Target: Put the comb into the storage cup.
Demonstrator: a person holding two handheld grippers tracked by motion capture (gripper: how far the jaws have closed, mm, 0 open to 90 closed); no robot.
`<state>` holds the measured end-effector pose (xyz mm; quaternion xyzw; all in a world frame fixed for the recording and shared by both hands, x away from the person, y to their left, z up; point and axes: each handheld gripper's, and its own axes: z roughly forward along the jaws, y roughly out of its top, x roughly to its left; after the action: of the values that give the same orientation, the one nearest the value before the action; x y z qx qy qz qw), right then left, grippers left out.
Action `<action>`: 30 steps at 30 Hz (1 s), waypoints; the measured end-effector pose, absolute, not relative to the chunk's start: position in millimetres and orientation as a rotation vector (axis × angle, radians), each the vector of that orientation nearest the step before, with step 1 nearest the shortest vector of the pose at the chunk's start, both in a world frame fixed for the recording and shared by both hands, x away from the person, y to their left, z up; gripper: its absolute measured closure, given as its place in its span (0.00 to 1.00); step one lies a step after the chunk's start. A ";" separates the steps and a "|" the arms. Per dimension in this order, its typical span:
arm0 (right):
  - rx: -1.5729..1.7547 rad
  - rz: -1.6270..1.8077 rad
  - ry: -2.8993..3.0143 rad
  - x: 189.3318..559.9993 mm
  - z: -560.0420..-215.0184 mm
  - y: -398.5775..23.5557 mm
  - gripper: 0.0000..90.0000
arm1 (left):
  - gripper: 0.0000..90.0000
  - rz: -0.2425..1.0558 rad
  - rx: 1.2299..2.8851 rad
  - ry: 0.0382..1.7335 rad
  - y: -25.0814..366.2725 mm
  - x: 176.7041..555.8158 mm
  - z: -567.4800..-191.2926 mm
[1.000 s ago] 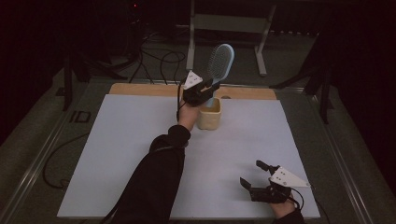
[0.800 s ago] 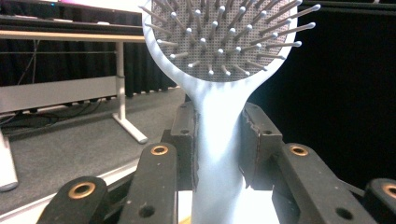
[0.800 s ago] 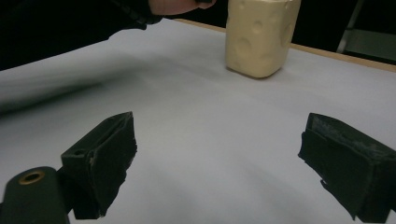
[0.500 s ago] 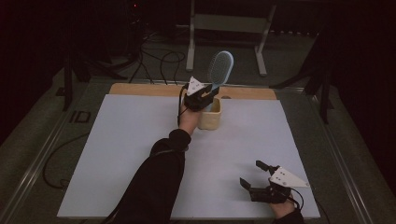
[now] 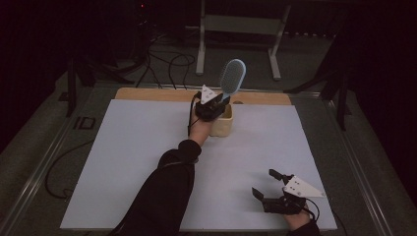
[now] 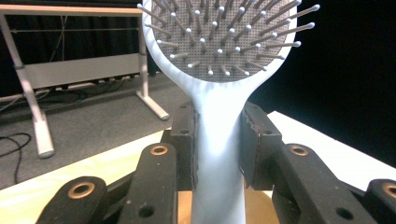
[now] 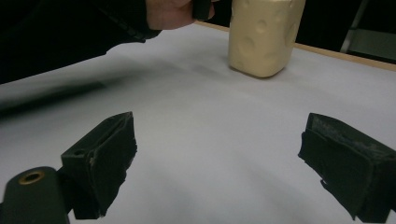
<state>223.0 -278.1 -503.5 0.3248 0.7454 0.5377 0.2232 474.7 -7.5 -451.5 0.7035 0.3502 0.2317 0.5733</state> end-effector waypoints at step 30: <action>0.891 1.473 2.067 222.9 -503.6 -276.3 0.11 | 0.08 0.385 1.759 0.819 22.0 458.4 -438.1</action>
<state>222.9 -276.3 -503.6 0.3228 0.7489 0.5337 0.2237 458.4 22.0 -438.1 0.7428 0.3458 0.1628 0.5497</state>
